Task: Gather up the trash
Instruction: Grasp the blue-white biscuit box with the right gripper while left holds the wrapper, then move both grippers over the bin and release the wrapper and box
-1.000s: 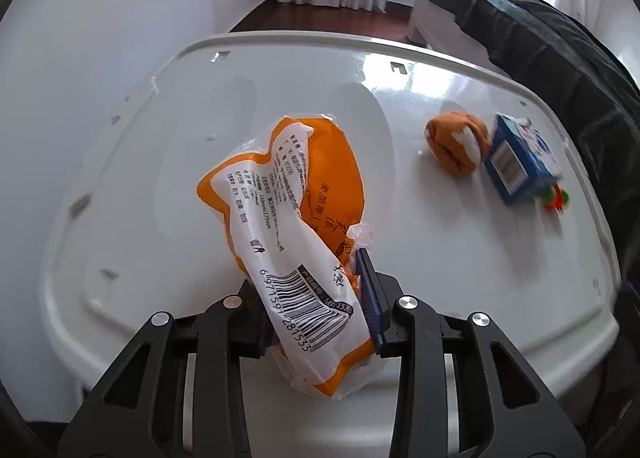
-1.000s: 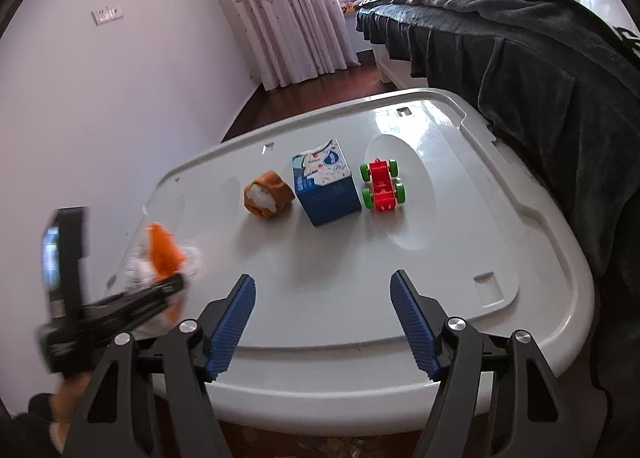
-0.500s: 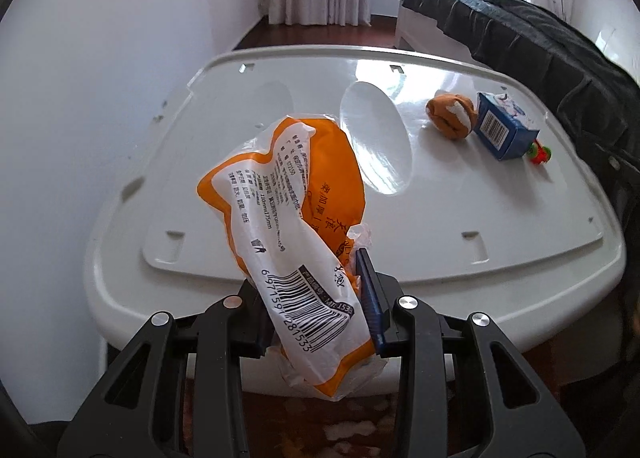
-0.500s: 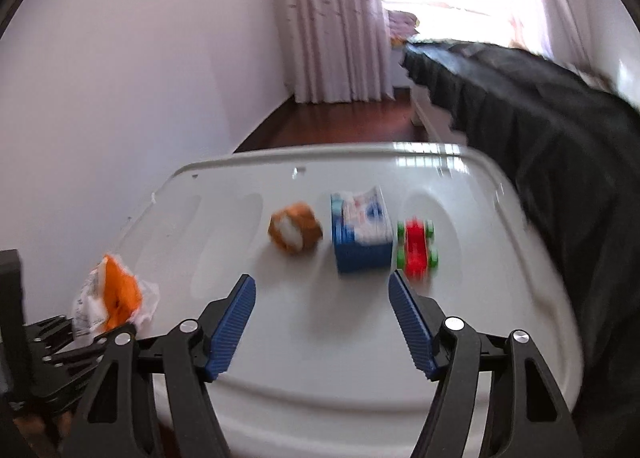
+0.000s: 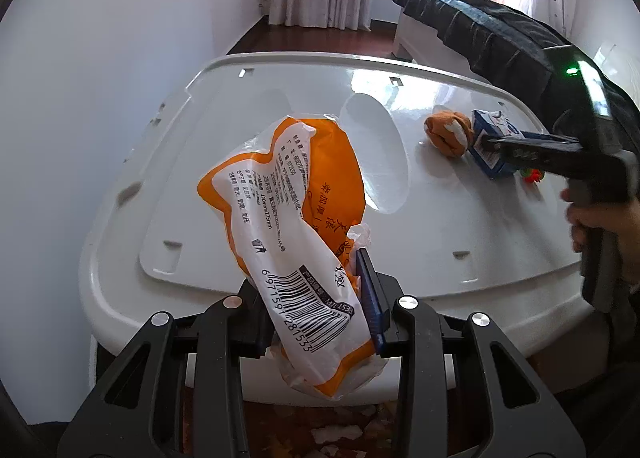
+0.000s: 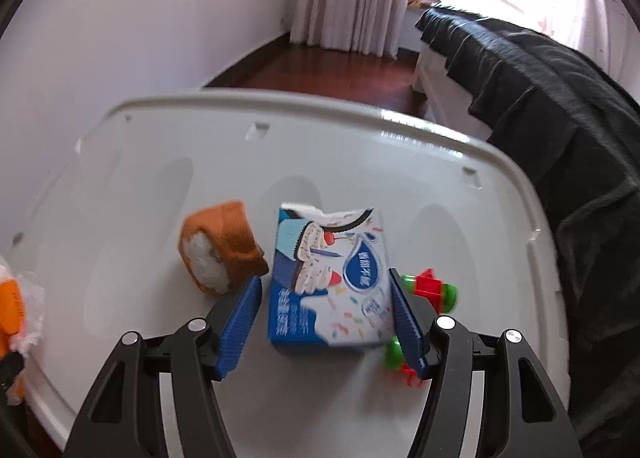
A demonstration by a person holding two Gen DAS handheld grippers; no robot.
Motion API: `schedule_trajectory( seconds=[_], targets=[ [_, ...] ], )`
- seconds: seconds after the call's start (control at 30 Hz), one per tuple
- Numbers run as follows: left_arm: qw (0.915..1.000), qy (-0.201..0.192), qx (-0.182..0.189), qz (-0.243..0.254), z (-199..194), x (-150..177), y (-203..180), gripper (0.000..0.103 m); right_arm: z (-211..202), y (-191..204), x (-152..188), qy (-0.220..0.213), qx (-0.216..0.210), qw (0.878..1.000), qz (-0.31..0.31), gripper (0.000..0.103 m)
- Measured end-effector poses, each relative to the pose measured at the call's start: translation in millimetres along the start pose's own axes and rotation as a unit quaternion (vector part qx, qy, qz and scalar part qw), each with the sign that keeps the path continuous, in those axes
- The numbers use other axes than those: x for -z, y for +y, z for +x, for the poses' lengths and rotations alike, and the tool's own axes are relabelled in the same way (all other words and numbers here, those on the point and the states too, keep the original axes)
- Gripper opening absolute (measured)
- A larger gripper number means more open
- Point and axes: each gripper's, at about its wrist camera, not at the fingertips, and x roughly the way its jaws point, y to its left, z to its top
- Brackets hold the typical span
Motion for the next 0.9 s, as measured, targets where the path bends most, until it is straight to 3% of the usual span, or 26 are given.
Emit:
schedule_trajectory(
  seconds=[0.1, 0.4, 0.67, 0.9],
  targets=[
    [1.0, -0.001, 0.002, 0.007, 0.6, -0.4, -4.6, 0.035, 17.7, 3.3, -0.9, 0.018, -0.004, 1.0, 0.002, 0.053],
    [0.9998, 0.005, 0.002, 0.02, 4.6, 1.9, -14.4, 0.034, 9.9, 5.9, 5.8, -0.005, 0.022, 1.0, 0.009, 0.052],
    [0.9994, 0.001, -0.01, 0.033, 6.7, 4.9, -16.9, 0.034, -55.9, 0.8, 43.5, -0.053, 0.027, 0.997, 0.048, 0.052],
    [0.999, -0.014, -0.015, 0.039, 4.9, 14.5, -18.0, 0.034, -137.7, 40.0, 122.3, -0.105, 0.003, 0.993, 0.046, 0.052]
  ],
)
